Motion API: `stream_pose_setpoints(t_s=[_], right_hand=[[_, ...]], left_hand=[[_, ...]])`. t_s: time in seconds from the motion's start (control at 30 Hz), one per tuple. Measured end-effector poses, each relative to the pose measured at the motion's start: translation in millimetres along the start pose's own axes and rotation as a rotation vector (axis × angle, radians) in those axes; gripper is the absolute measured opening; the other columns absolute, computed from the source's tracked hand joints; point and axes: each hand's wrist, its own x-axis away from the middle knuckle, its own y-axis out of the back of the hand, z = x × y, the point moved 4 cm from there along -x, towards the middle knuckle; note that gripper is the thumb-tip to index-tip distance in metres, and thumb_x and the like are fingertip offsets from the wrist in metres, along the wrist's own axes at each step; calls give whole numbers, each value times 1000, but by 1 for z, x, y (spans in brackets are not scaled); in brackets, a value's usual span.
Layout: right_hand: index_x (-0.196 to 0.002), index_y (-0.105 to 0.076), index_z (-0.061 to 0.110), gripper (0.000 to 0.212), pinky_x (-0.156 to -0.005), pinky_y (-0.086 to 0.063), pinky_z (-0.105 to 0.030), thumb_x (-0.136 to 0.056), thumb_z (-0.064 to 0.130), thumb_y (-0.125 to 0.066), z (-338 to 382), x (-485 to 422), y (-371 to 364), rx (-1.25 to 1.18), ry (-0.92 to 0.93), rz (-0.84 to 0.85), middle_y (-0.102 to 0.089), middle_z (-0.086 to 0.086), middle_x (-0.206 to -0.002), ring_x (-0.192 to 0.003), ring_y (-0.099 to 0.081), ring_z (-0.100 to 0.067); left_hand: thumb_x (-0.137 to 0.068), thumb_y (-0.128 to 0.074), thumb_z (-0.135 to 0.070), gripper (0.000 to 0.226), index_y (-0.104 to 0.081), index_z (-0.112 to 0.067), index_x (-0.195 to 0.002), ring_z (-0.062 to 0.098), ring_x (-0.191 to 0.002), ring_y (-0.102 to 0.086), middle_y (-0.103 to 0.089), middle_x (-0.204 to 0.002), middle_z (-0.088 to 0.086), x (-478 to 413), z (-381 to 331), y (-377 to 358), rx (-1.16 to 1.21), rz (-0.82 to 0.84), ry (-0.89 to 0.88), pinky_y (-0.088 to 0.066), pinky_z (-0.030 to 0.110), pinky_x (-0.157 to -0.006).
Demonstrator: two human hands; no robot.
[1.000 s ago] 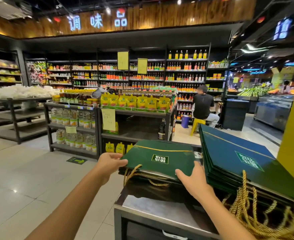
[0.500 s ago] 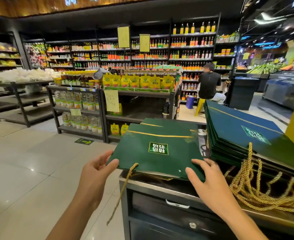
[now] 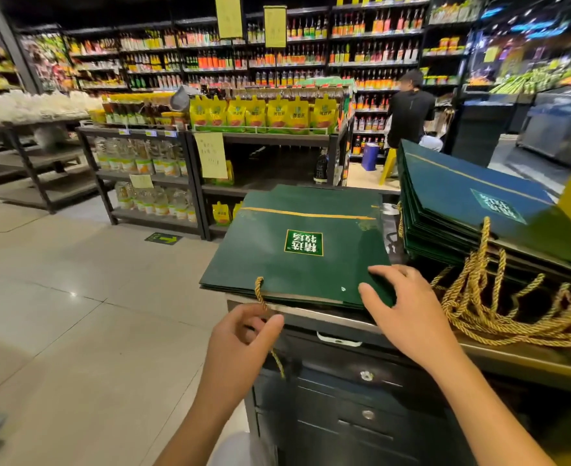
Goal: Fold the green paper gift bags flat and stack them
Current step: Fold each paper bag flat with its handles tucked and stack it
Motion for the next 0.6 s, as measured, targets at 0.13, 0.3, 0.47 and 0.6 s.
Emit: stream_pose_setpoints(t_s=[0.13, 0.3, 0.47, 0.6], right_hand=[[-136, -59, 27, 47, -111, -38, -37, -94, 48, -58, 0, 0, 0, -3, 2, -6, -50, -3, -139, -132, -44, -21], [-138, -58, 27, 48, -112, -38, -37, -95, 48, -56, -2, 0, -2, -5, 15, -21, -49, -4, -141, -133, -44, -22], [-133, -63, 26, 44, -111, -28, -31, -96, 47, -57, -2, 1, -1, 16, 62, -96, -45, -5, -151, -141, -34, -21], [-111, -75, 25, 31, -114, -33, -41, -99, 42, -53, 5, 13, 5, -136, 272, -252, -57, 4, -139, -136, -41, -15]], left_hand=[[-93, -70, -29, 8, -72, -24, -87, 17, -70, -62, -65, -72, 1, -5, 2, -11, -125, 87, -28, -53, 25, -65], [-97, -64, -28, 14, -73, -19, -90, 11, -71, -68, -72, -77, -2, 9, -1, -32, -115, 370, 61, -56, 20, -70], [-99, -61, -22, 17, -70, -8, -104, 20, -72, -69, -77, -86, 9, 16, -14, -46, 79, 524, 105, -57, 28, -72], [-95, -60, -23, 23, -70, -5, -106, 24, -78, -73, -77, -90, 13, 13, -26, -48, 241, 477, 142, -58, 28, -72]])
